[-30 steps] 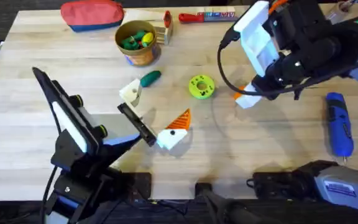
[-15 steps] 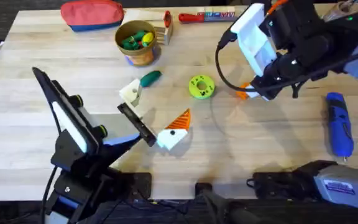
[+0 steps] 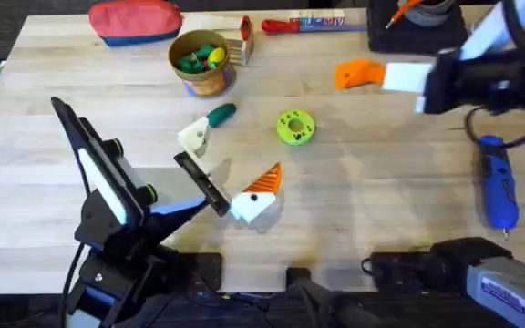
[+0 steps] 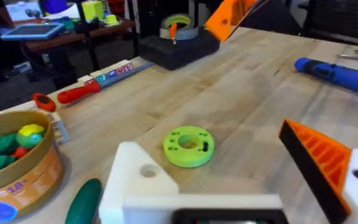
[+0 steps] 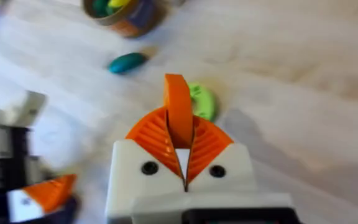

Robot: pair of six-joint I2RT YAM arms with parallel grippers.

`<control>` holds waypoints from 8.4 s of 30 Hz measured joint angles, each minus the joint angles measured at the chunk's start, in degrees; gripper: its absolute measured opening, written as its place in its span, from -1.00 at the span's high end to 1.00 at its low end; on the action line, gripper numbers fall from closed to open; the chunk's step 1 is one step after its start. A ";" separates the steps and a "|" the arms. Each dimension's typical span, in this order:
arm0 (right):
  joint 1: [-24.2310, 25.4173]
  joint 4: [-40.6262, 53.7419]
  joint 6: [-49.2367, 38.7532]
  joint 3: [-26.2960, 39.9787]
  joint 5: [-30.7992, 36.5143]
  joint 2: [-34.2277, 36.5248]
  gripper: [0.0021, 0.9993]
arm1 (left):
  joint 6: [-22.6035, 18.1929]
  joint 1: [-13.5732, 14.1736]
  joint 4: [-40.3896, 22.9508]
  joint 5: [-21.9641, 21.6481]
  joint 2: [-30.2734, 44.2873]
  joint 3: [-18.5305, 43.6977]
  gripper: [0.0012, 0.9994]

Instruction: Pick up the gripper from the table and insert it into the empty holder that is missing its gripper. Then pick up a screw, insert it into the mounting hole, and use the screwdriver to tighten it. Finally, clean up the table by picking up the vegetable and placing it into the bucket.

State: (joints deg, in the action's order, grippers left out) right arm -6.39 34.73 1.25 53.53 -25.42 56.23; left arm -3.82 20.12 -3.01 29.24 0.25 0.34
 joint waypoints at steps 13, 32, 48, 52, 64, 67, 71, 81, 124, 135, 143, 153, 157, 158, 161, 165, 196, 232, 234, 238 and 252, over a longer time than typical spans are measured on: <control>-16.37 -24.17 31.51 -5.98 -30.36 21.71 1.00 | 8.77 0.00 -0.02 5.66 0.00 0.00 -0.98; -21.26 -36.06 43.38 -6.05 -37.25 28.46 1.00 | 10.28 -0.02 -0.02 5.47 0.00 0.00 -0.97; -25.29 -58.23 56.22 -6.05 -40.64 41.01 1.00 | 12.05 -0.32 -0.20 4.96 0.07 0.00 -0.97; -25.88 -58.86 57.37 -6.02 -40.02 41.17 1.00 | 12.57 -0.54 -0.19 4.39 0.07 0.00 -0.97; -24.88 -64.62 56.58 -6.05 -45.69 42.31 -0.97 | 11.72 0.00 -0.09 7.25 0.07 0.00 -0.97; -23.33 -64.77 56.23 -6.05 -46.17 42.31 -0.98 | 11.72 0.00 -0.09 7.45 0.07 0.00 -0.98; -20.43 -65.94 54.19 -6.05 -46.19 42.31 -0.98 | 11.70 0.00 -0.11 7.47 0.07 0.00 -0.97; -4.42 -61.07 38.90 3.51 -38.36 42.31 -0.99 | 11.52 0.00 1.92 7.65 0.04 -0.02 -0.97; -27.50 8.76 -19.29 16.53 19.22 42.73 0.09 | 11.33 0.00 -0.13 7.87 0.04 -0.02 -0.92; -27.46 8.29 -19.29 16.54 19.80 45.19 0.61 | 11.33 0.00 -0.13 7.89 0.05 -0.02 -0.92; -27.46 8.17 -19.27 16.53 20.27 45.19 0.99 | 11.33 0.00 -0.13 7.87 0.06 -0.02 -0.92; -27.46 14.33 -19.29 21.94 22.63 44.75 1.00 | 11.33 0.00 -0.13 7.89 0.05 -0.02 -0.93; -27.46 19.68 -19.29 27.57 22.68 42.65 1.00 | 11.33 0.00 -0.15 7.89 0.07 -0.02 -0.98; -27.46 21.39 -19.29 29.52 22.75 41.99 1.00 | 11.33 0.00 -0.14 7.90 0.07 -0.02 -0.98; -27.46 25.75 -19.29 35.02 22.68 40.52 1.00 | 11.33 0.00 -0.15 7.91 0.04 -0.02 -0.98; -27.59 30.33 -19.27 42.60 20.04 39.82 1.00 | 11.33 0.00 -0.15 7.89 0.04 -0.02 -0.98; -45.55 29.59 -13.19 48.12 10.96 40.12 1.00 | 11.33 0.00 -0.55 14.31 0.04 -0.02 -0.98; -45.55 29.23 -12.34 48.12 8.38 45.04 1.00 | 11.37 0.00 -0.63 14.55 0.04 -0.02 -0.98; -45.55 29.19 -12.16 48.12 8.38 45.04 0.86 | 11.37 0.00 -0.61 14.55 0.06 -0.02 -0.98; -45.58 28.97 -12.08 48.12 8.29 45.04 0.59 | 11.35 0.00 -0.61 14.61 0.05 -0.01 -0.98; -45.58 26.85 -11.36 48.13 7.97 45.04 -0.08 | 11.35 0.00 -0.61 14.66 0.07 -0.02 -0.98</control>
State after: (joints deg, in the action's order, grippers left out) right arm -51.96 61.58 -10.12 101.66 -17.45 101.27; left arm 7.53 20.12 -3.62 43.90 0.32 0.32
